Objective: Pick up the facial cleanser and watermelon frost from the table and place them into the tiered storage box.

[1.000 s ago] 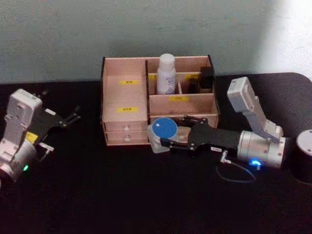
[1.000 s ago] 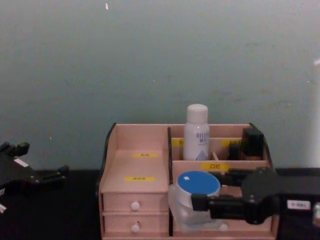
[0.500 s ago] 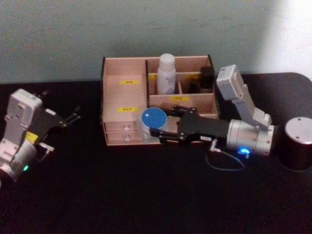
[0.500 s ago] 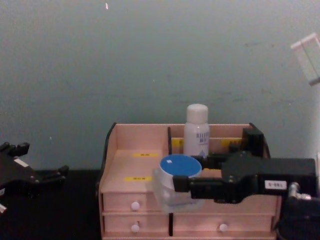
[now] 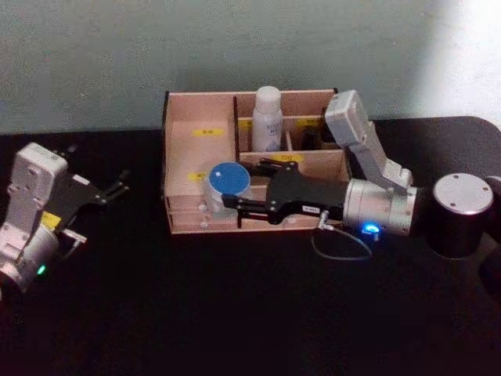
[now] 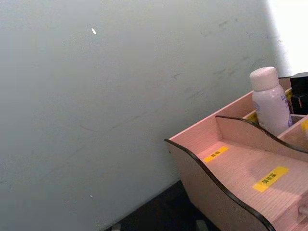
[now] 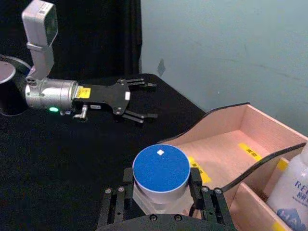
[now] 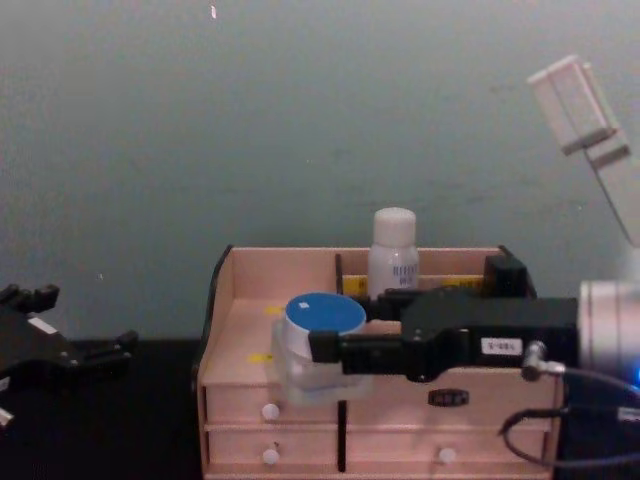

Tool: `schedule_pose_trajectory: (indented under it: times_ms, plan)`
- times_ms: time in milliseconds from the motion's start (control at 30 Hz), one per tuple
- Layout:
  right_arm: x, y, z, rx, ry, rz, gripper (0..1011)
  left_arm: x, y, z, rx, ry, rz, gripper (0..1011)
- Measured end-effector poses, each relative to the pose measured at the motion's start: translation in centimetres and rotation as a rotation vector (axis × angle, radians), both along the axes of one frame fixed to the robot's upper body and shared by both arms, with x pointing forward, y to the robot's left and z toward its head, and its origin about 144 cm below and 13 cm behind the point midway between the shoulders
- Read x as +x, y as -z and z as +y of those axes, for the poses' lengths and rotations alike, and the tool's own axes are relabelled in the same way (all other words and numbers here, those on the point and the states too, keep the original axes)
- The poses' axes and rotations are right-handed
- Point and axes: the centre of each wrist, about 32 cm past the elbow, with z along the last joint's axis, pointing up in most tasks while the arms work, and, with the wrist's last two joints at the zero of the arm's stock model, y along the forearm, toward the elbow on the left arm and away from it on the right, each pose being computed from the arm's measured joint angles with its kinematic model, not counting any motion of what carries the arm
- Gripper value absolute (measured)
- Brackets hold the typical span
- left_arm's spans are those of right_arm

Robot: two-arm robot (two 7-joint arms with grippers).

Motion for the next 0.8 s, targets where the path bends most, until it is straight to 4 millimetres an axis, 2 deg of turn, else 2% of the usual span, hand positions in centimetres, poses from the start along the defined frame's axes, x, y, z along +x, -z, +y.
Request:
schedule_pose_trajectory:
  times_ms: [800]
  plan:
    - [3.7,-0.2,3.0,0.015,0.046,0.016,703,0.0,0.0,0.0,0.000,0.000,0.000,1001]
